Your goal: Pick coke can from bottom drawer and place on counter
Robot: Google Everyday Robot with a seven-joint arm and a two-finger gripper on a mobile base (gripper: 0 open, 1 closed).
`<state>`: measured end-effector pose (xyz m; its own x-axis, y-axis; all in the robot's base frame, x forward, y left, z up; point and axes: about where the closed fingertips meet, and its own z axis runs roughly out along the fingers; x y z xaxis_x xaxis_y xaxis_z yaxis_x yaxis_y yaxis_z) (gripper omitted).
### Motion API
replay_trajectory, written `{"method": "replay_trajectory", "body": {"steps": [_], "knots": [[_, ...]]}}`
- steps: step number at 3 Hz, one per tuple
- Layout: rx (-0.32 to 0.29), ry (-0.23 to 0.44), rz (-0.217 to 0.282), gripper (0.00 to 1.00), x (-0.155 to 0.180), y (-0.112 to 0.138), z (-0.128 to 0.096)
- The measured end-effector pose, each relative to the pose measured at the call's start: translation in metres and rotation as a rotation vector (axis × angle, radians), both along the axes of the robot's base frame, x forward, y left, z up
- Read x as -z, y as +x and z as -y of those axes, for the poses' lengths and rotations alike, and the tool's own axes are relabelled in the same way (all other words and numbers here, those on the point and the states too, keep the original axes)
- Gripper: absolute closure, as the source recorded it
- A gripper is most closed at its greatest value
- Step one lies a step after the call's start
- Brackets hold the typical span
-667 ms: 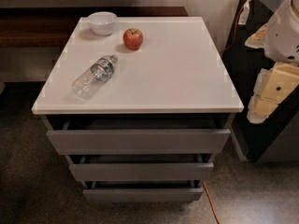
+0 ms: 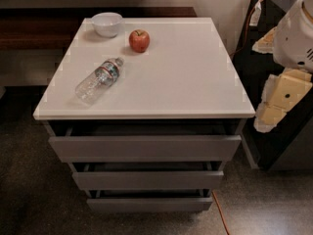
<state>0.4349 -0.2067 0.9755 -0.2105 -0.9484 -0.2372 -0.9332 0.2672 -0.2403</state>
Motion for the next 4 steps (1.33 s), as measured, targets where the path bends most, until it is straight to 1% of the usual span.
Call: {"method": "replay_trajectory", "body": {"steps": [1,2,3,4], "knots": [[-0.028,0.064,-0.011,0.0,0.011,-0.012,-0.017],[-0.084,0.152,-0.021,0.0,0.027,-0.035,-0.044],[-0.152,0.23,-0.032,0.0,0.045,-0.057,-0.076],[-0.251,0.291,-0.076,0.0,0.09,-0.081,-0.12]]}}
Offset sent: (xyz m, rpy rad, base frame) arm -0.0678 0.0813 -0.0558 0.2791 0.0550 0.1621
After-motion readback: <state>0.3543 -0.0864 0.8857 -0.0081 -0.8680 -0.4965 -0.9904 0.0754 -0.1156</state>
